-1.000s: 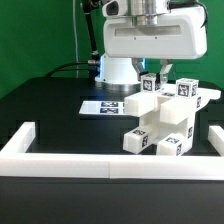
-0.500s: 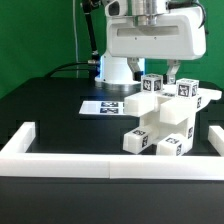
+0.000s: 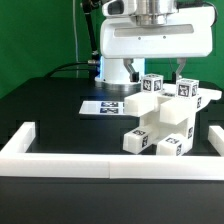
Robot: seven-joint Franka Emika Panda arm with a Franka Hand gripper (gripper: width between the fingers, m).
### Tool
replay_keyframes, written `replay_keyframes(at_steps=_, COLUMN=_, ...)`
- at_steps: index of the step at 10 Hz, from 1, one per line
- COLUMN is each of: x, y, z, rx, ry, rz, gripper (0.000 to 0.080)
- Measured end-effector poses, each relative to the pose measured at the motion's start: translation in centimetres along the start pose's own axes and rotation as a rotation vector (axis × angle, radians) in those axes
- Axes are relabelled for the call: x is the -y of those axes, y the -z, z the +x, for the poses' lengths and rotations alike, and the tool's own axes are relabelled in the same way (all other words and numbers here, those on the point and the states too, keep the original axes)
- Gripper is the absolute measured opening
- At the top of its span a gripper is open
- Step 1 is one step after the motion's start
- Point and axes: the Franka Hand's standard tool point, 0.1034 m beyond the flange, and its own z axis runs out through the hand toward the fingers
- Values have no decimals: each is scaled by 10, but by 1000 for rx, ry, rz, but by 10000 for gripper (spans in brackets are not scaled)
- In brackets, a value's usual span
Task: Assemble chair
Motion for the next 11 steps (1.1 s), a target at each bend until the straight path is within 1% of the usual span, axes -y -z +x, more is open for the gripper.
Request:
replay_keyframes(at_steps=1, x=0, y=-1, z=-1, rx=1, ry=45, rz=-2, gripper=649)
replay_keyframes(at_steps=4, x=1, y=-1, z=-1, rx=1, ry=333, rz=-6, gripper=649)
replay_keyframes(at_steps=8, x=-3, y=-1, z=0, rx=6, ry=631, rz=-23, gripper=649)
replay_keyframes(at_steps=10, x=-5, y=-1, z=1, rx=9, ry=740, rz=-28, gripper=649)
replay_keyframes(at_steps=11, x=-7, y=0, z=2, rx=10, ry=808, rz=-32, gripper=528)
